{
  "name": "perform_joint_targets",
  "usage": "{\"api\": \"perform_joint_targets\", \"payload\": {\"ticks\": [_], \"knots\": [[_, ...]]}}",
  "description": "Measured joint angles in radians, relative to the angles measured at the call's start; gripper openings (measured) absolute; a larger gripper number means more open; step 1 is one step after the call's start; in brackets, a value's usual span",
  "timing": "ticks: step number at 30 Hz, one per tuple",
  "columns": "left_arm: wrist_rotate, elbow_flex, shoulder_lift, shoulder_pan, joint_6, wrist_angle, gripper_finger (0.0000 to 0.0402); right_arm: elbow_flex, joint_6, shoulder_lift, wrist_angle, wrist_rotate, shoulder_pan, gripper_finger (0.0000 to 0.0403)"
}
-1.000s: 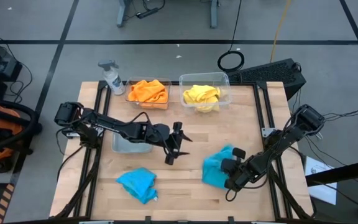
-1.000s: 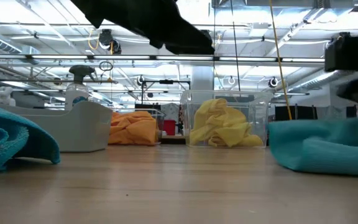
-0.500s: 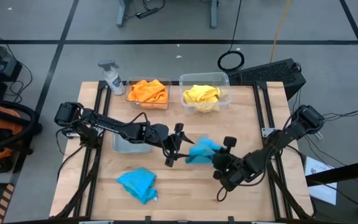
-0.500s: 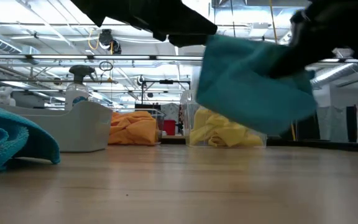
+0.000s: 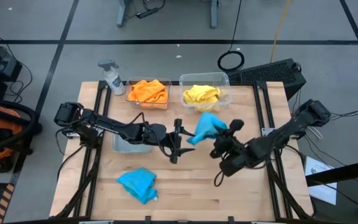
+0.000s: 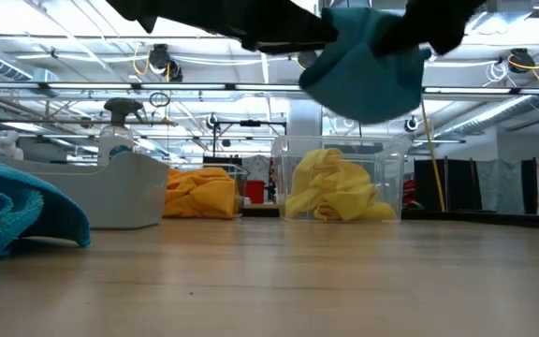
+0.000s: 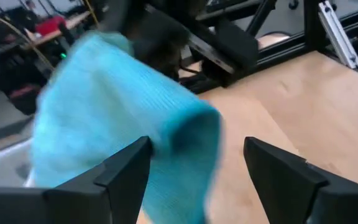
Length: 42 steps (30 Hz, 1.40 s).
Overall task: Sort microfiber towel by color & place in baskets
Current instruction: Put the right blue towel into the gray bin
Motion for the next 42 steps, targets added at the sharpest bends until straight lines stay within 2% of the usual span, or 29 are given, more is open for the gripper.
{"api": "perform_joint_targets", "payload": {"ticks": [3, 5, 11, 15, 19, 22, 26, 29, 31, 35, 39, 42], "knots": [[-0.029, 0.000, 0.000, -0.023, 0.058, 0.016, 0.0262, 0.000, -0.139, -0.068, 0.023, 0.009, -0.009, 0.0018], [-0.047, 0.000, 0.000, -0.046, 0.098, 0.028, 0.0262, 0.000, -0.248, -0.106, 0.049, -0.020, -0.009, 0.0018], [-0.118, 0.000, -0.061, -0.123, 0.165, 0.033, 0.0262, 0.000, -0.490, -0.170, 0.104, -0.258, -0.008, 0.0018], [-0.118, 0.000, -0.116, -0.160, 0.162, 0.040, 0.0262, 0.000, -0.647, -0.163, 0.169, -0.368, -0.008, 0.0018], [-0.115, 0.000, -0.118, -0.146, 0.131, 0.030, 0.0262, 0.000, -0.797, -0.141, 0.305, -0.463, -0.010, 0.0018], [-0.026, 0.000, -0.110, -0.122, 0.129, -0.030, 0.0262, 0.001, -0.895, -0.126, 0.358, -0.510, -0.010, 0.0018], [0.112, -0.002, -0.141, -0.144, 0.131, -0.157, 0.0262, 0.001, -0.900, -0.113, 0.328, -0.476, -0.021, 0.0018], [0.147, -0.001, -0.174, -0.172, 0.130, -0.255, 0.0262, 0.001, -0.876, -0.113, 0.294, -0.450, -0.039, 0.0018], [0.106, -0.002, -0.187, -0.183, 0.129, -0.292, 0.0262, 0.001, -0.868, -0.112, 0.292, -0.456, -0.053, 0.0018], [0.031, 0.000, -0.194, -0.184, 0.129, -0.256, 0.0262, 0.001, -0.863, -0.112, 0.303, -0.468, -0.063, 0.0018], [-0.043, 0.000, -0.192, -0.172, 0.137, -0.276, 0.0262, 0.001, -0.898, -0.112, 0.306, -0.560, -0.063, 0.0018], [-0.065, -0.001, -0.192, -0.164, 0.138, -0.272, 0.0262, 0.001, -0.903, -0.112, 0.310, -0.590, -0.062, 0.0018]]}}
